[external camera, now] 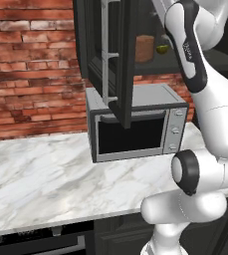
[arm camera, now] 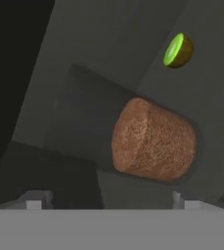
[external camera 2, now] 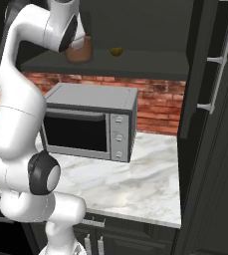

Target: Pick the jar and jar from the dining table and place them in the open cabinet. Close the cabinet after placing the objects.

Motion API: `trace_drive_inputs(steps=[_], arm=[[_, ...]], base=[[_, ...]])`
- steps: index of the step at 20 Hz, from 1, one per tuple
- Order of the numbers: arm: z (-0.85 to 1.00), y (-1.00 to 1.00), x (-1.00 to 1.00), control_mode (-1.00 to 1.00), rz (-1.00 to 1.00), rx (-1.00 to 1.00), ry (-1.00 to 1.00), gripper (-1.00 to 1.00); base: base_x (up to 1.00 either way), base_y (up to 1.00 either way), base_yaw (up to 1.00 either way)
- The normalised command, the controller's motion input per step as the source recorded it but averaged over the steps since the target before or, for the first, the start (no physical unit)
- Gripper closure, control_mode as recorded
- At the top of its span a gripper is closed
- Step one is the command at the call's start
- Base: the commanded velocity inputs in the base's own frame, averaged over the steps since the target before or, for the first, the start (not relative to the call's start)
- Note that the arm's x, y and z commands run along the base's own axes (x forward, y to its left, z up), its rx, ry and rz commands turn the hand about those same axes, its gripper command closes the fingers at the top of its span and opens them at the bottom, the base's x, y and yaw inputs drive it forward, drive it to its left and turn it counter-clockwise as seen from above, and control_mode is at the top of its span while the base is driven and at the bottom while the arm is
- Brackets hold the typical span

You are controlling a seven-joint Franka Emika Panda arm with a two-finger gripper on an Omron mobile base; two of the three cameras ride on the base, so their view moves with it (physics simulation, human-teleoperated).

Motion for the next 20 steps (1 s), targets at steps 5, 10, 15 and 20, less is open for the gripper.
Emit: trace_drive_inputs(steps=[5,10,15,20], arm=[[0.26,0.0,0.0,-1.0,0.05,0.01,-0.14,-1.0],[0.19,-0.03,-0.18,-1.0,0.07,0.0,-0.16,-1.0],[-0.23,-0.01,-0.77,-1.0,0.06,0.0,-0.08,-1.0],[-0.31,0.0,-0.88,-1.0,0.04,0.0,-0.05,-1.0]], base=[[0.0,0.0,0.0],[0.0,0.0,0.0],[0.0,0.0,0.0],[0.0,0.0,0.0]])
